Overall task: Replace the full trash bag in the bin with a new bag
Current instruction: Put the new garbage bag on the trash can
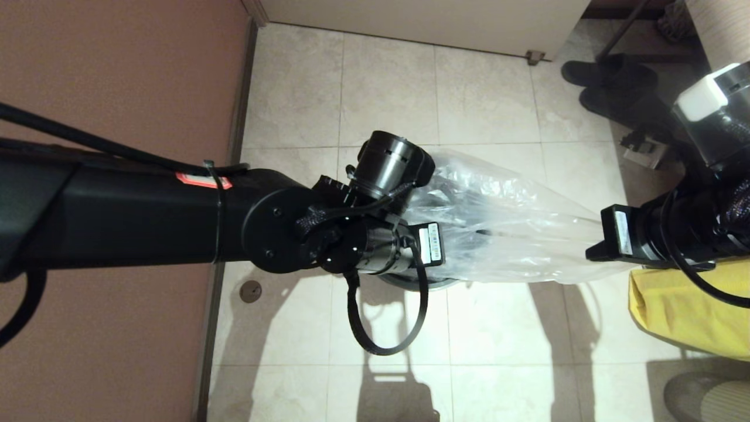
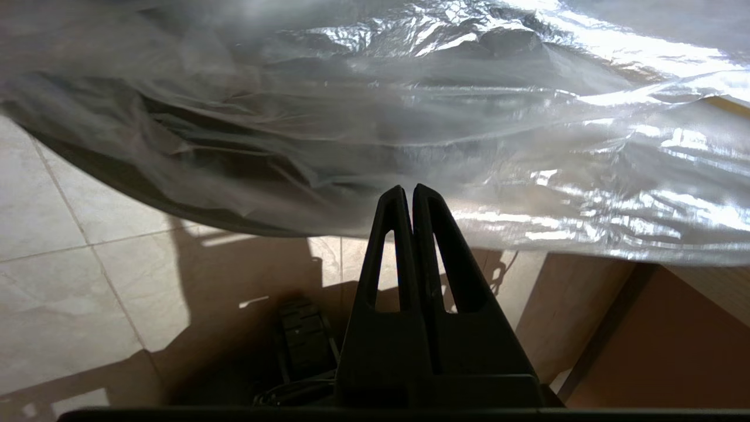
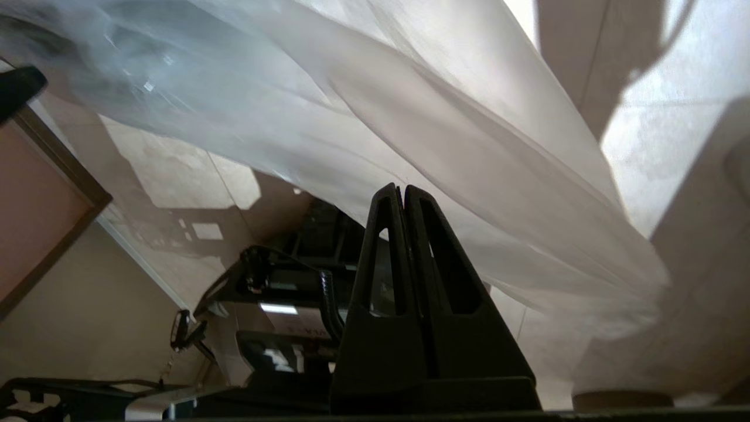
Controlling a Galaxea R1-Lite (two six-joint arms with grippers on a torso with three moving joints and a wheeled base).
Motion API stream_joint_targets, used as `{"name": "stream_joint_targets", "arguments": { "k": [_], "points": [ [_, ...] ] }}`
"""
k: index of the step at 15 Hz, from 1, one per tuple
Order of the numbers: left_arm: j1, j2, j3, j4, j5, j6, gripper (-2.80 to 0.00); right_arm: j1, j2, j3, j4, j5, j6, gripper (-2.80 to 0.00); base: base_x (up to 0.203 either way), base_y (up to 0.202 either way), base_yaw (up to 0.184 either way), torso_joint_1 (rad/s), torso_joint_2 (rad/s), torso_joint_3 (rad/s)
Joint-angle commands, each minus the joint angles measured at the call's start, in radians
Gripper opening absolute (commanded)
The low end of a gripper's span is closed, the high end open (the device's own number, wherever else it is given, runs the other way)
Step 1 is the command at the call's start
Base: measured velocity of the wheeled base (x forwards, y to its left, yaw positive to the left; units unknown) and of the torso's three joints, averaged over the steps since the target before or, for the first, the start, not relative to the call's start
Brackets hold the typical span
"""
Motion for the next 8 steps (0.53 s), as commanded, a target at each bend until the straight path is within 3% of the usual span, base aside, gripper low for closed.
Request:
{"name": "stream_joint_targets", "arguments": {
  "k": [1,3,6,8],
  "points": [
    [0.001,0.035,-0.003,-0.009,0.002,-0.004,-2.8,-0.005,-0.019,0.041,0.007,-0.002,0.006,-2.8,0.0,0.0,0.0,0.0,0.0,0.0],
    [0.007,0.055,-0.004,-0.065,0.003,0.0,-2.8,-0.014,-0.024,0.073,-0.065,0.002,0.008,-2.8,0.0,0.0,0.0,0.0,0.0,0.0],
    [0.018,0.08,-0.014,-0.103,0.006,0.008,-2.8,-0.015,-0.034,0.123,-0.279,0.021,0.007,-2.8,0.0,0.0,0.0,0.0,0.0,0.0],
    [0.04,0.099,-0.053,-0.102,0.01,0.008,-2.8,-0.014,-0.001,0.151,-0.282,0.018,0.007,-2.8,0.0,0.0,0.0,0.0,0.0,0.0]
  ]
}}
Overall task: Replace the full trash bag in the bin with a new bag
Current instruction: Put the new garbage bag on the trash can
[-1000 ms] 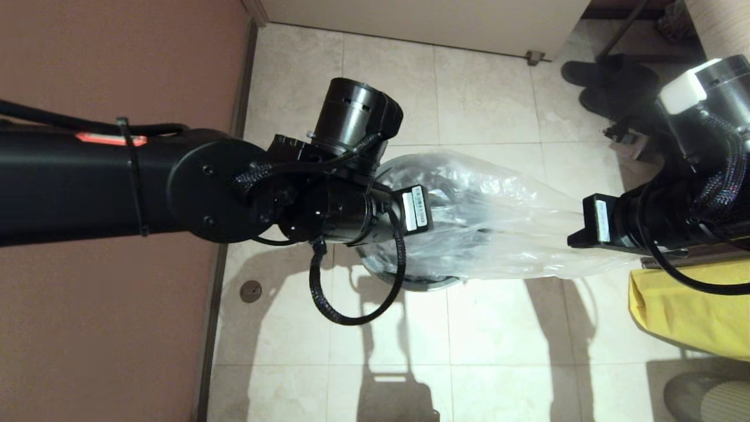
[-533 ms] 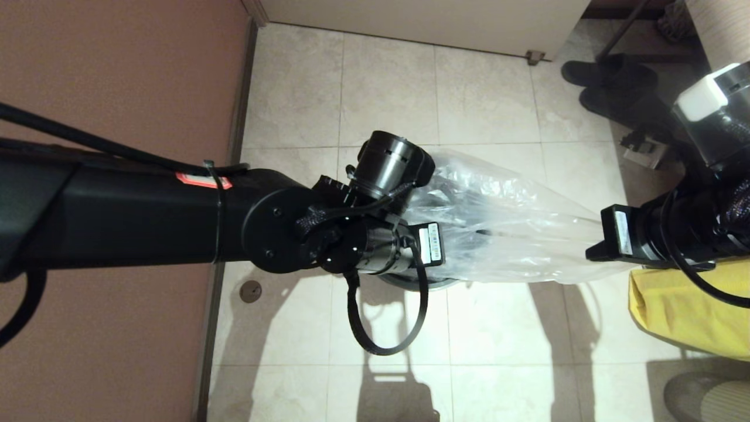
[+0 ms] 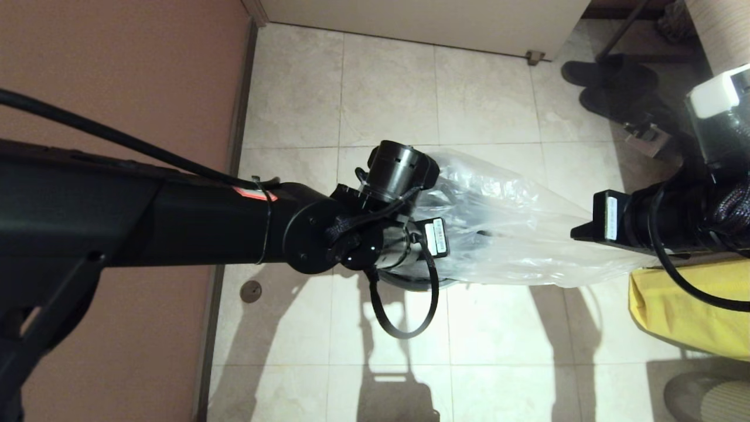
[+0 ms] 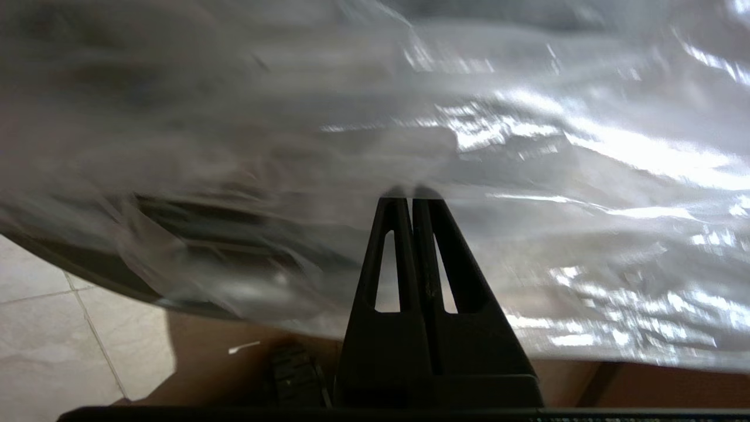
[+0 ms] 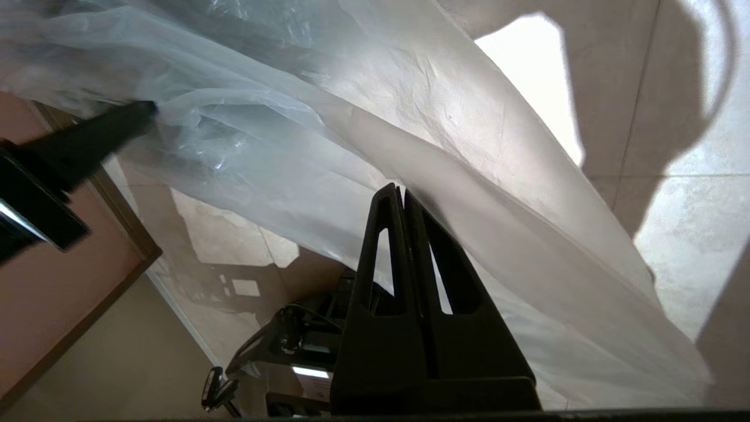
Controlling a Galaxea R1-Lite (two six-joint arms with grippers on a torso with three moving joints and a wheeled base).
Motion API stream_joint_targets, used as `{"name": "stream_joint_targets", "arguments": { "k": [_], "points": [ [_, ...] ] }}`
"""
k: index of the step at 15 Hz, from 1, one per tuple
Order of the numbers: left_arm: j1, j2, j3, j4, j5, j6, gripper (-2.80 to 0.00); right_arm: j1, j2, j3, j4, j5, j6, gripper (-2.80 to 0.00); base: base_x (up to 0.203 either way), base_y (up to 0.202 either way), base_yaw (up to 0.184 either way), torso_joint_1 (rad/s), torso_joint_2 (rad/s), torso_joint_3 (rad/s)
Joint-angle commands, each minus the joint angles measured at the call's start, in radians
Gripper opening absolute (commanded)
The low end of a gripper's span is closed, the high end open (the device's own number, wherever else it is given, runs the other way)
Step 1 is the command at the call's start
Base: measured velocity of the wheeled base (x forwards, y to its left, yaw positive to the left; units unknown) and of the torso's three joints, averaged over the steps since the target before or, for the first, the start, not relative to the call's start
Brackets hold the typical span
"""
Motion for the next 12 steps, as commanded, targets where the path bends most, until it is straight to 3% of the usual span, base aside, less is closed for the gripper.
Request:
{"name": "stream_joint_targets", "arguments": {
  "k": [1,9,12],
  "points": [
    [0.02,0.024,-0.028,0.003,0.003,-0.002,-2.8,-0.001,0.026,0.055,-0.004,-0.004,0.002,-2.8,0.0,0.0,0.0,0.0,0.0,0.0],
    [0.038,0.0,0.014,0.018,0.005,-0.002,-2.8,-0.011,0.036,0.096,-0.04,-0.005,0.003,-2.8,0.0,0.0,0.0,0.0,0.0,0.0],
    [0.05,0.043,0.018,0.012,0.038,0.025,-2.8,-0.02,0.047,0.109,-0.04,-0.004,0.003,-2.8,0.0,0.0,0.0,0.0,0.0,0.0]
  ]
}}
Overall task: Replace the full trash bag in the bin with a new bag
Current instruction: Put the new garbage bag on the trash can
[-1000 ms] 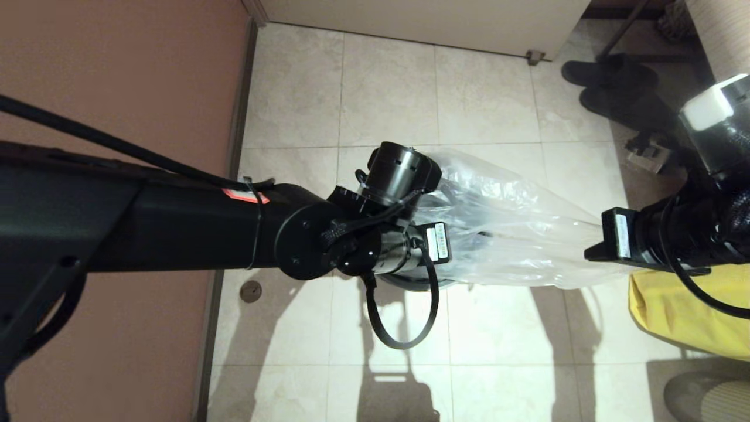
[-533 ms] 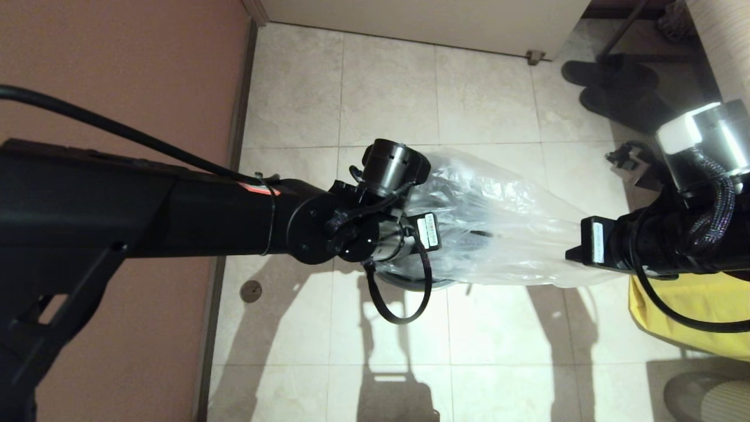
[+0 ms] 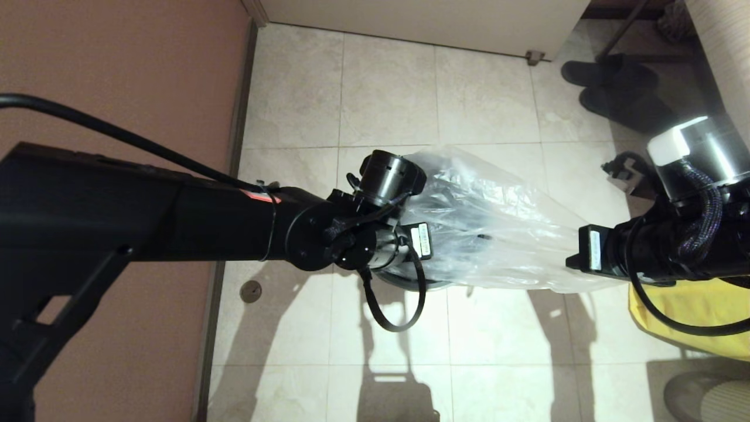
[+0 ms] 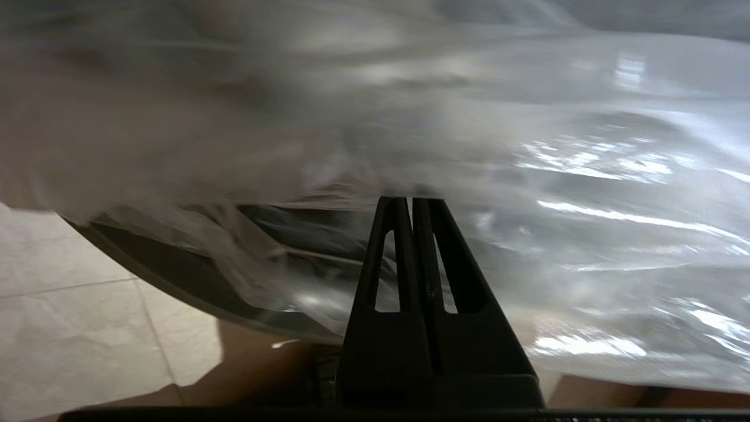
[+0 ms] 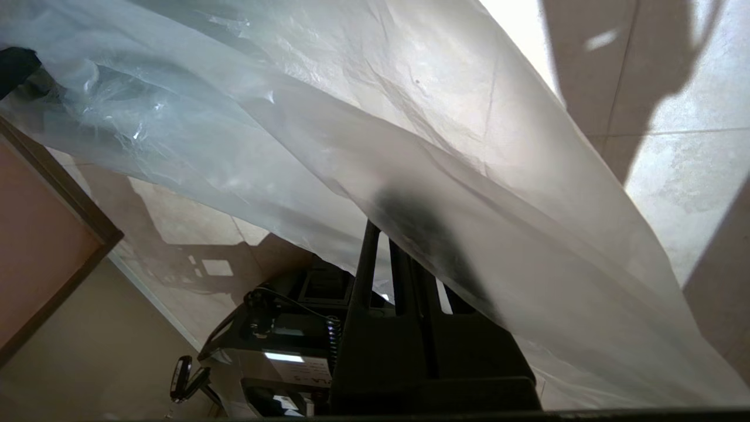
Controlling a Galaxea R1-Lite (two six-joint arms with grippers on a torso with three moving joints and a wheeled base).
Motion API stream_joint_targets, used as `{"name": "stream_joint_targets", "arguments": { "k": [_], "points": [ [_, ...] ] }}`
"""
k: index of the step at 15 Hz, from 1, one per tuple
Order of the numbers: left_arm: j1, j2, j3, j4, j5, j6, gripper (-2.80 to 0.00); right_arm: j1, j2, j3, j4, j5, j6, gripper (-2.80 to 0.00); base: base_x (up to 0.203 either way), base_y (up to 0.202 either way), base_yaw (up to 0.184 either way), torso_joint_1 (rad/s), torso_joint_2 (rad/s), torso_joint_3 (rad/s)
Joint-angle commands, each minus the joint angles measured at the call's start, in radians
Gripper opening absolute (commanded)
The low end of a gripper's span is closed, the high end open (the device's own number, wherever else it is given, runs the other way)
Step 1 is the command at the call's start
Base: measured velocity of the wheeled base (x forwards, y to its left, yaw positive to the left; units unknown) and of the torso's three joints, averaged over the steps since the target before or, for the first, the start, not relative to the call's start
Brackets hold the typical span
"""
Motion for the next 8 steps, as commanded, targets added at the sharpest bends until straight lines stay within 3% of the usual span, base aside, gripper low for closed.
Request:
{"name": "stream_joint_targets", "arguments": {
  "k": [1,4,8],
  "points": [
    [0.007,0.036,0.0,0.001,0.009,0.003,-2.8,-0.008,0.009,0.01,0.002,0.001,0.002,-2.8,0.0,0.0,0.0,0.0,0.0,0.0],
    [0.029,0.068,-0.024,-0.008,0.011,0.012,-2.8,-0.014,0.009,0.01,0.001,0.003,0.002,-2.8,0.0,0.0,0.0,0.0,0.0,0.0],
    [0.102,0.078,-0.18,-0.018,0.039,0.031,-2.8,-0.015,0.007,0.013,0.001,0.006,0.005,-2.8,0.0,0.0,0.0,0.0,0.0,0.0]
  ]
}}
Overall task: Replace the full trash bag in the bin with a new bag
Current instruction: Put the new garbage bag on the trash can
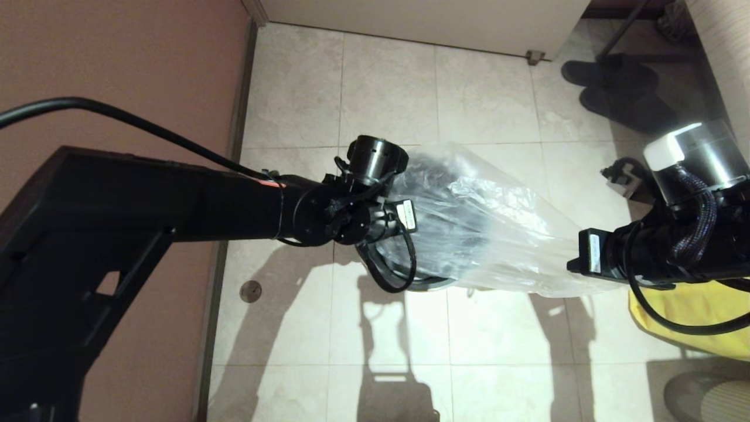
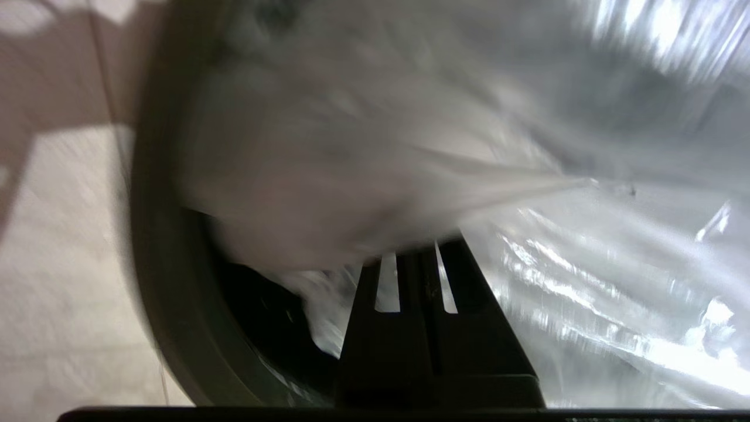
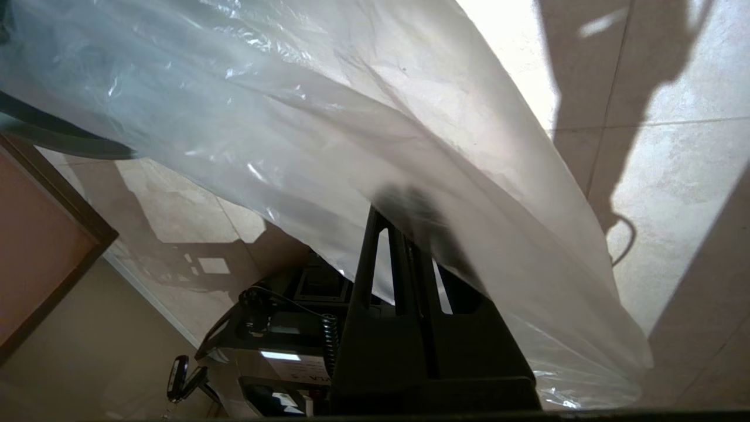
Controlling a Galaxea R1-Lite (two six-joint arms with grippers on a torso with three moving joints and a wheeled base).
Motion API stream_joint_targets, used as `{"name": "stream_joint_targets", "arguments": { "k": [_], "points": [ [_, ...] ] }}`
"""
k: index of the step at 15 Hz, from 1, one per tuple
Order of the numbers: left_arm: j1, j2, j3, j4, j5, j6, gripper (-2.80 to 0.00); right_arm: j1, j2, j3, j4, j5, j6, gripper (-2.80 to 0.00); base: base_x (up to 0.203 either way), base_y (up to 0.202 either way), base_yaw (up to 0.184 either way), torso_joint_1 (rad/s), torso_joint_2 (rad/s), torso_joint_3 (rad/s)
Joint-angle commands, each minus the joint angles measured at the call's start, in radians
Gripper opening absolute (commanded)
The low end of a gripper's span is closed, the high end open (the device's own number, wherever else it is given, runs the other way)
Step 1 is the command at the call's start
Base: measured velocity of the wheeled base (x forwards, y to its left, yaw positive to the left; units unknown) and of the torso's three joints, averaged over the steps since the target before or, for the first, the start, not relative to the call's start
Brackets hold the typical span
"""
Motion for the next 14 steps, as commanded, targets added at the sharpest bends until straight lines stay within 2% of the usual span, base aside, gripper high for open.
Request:
{"name": "stream_joint_targets", "arguments": {
  "k": [1,3,8,12,14],
  "points": [
    [0.021,0.005,-0.057,0.0,0.026,0.0,-2.8,-0.001,0.0,0.002,0.002,0.0,0.003,-2.8,0.0,0.0,0.0,0.0,0.0,0.0],
    [0.03,-0.005,-0.093,-0.002,0.055,0.011,-2.8,-0.001,-0.001,0.002,0.002,-0.001,0.003,-2.8,0.0,0.0,0.0,0.0,0.0,0.0],
    [0.003,-0.12,-0.082,-0.038,0.069,0.011,-2.8,-0.007,-0.016,0.006,0.004,-0.001,0.002,-2.8,0.0,0.0,0.0,0.0,0.0,0.0],
    [-0.045,-0.206,0.041,-0.058,0.086,0.01,-2.8,-0.006,-0.032,0.02,0.004,0.0,0.003,-2.8,0.0,0.0,0.0,0.0,0.0,0.0],
    [-0.019,-0.193,0.086,-0.108,0.106,0.024,-2.8,-0.006,-0.036,0.029,0.002,0.004,0.003,-2.8,0.0,0.0,0.0,0.0,0.0,0.0]
  ]
}}
